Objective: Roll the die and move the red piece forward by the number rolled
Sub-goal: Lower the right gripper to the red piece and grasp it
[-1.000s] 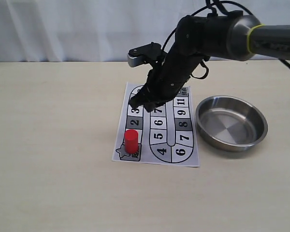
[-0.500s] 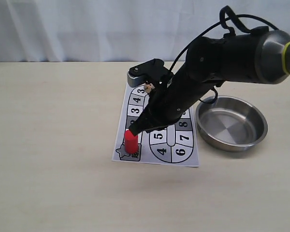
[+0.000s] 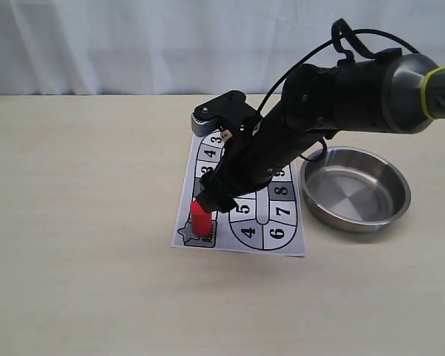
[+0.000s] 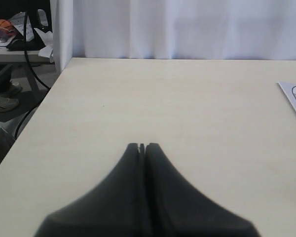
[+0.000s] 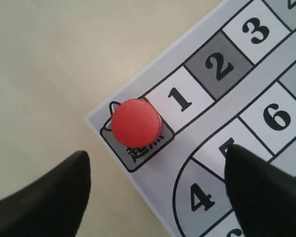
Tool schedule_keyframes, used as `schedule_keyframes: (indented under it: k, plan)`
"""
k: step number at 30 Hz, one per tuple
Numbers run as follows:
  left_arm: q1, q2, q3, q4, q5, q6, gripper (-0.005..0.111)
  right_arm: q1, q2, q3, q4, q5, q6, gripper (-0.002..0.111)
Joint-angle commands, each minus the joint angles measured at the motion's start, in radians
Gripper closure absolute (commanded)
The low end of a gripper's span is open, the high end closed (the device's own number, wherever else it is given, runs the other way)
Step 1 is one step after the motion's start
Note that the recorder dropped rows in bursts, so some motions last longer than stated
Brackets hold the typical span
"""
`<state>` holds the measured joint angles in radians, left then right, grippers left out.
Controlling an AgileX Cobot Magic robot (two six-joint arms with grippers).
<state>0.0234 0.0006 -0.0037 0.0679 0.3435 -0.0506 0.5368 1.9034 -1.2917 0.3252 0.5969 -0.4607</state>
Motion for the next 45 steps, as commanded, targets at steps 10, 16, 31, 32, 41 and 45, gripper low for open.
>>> schedule_keyframes:
  k: [10,16,31,32,41,45]
  plan:
    - [0.0,-0.001,0.004,0.0,-0.013,-0.006,0.107,0.001,0.045,0.004,0.192,-0.05,-0.181,0.037]
    - [0.0,-0.001,0.004,0.0,-0.013,-0.006,0.107,0.048,0.088,0.004,0.157,-0.086,-0.183,0.037]
    - [0.0,-0.001,0.004,0.0,-0.013,-0.006,0.107,0.068,0.146,0.004,0.04,-0.23,-0.146,0.044]
    - [0.0,-0.001,0.004,0.0,-0.013,-0.006,0.107,0.068,0.147,0.004,0.04,-0.23,-0.146,0.047]
    - [0.0,-0.001,0.004,0.0,-0.013,-0.006,0.107,0.068,0.17,0.002,0.052,-0.233,-0.144,0.061]
    - [0.0,-0.001,0.004,0.0,-0.013,-0.006,0.107,0.068,0.17,0.002,0.052,-0.235,-0.144,0.085]
